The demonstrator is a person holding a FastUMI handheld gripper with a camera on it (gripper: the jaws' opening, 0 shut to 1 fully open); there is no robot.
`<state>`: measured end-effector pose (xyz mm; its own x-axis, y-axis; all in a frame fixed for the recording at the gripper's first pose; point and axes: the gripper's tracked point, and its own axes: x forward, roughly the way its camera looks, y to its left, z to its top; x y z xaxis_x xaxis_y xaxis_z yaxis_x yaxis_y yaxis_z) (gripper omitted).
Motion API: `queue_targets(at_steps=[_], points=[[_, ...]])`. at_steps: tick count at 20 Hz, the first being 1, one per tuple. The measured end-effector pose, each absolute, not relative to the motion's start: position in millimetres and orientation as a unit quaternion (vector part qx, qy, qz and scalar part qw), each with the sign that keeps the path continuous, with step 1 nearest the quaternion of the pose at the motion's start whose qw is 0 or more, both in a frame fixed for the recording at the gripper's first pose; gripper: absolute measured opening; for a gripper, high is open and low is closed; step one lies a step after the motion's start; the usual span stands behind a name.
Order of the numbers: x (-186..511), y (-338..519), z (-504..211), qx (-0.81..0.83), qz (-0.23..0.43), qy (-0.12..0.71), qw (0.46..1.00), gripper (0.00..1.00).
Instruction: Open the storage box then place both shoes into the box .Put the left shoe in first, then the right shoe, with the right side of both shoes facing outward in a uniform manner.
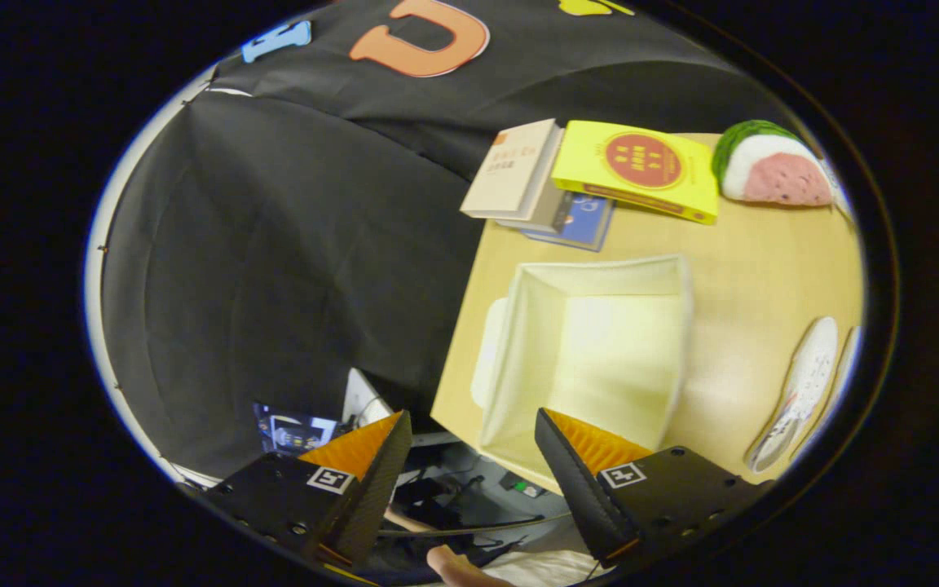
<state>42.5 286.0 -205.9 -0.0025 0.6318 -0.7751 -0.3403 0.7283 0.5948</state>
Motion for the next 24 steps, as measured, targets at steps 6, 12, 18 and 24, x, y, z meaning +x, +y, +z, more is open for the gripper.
queue_targets(at_steps=[6,12,18,24], points=[[63.8,162.4,-252.6,0.102,0.249,0.628,0.730,0.93],[68.1,37.2,-310.5,-0.006,0.139,0.660,0.738,0.88],[85.0,-43.1,-368.8,-0.049,0.064,0.674,0.734,0.84],[106.0,-54.8,-409.6,-0.011,0.050,0.665,0.745,0.74]])
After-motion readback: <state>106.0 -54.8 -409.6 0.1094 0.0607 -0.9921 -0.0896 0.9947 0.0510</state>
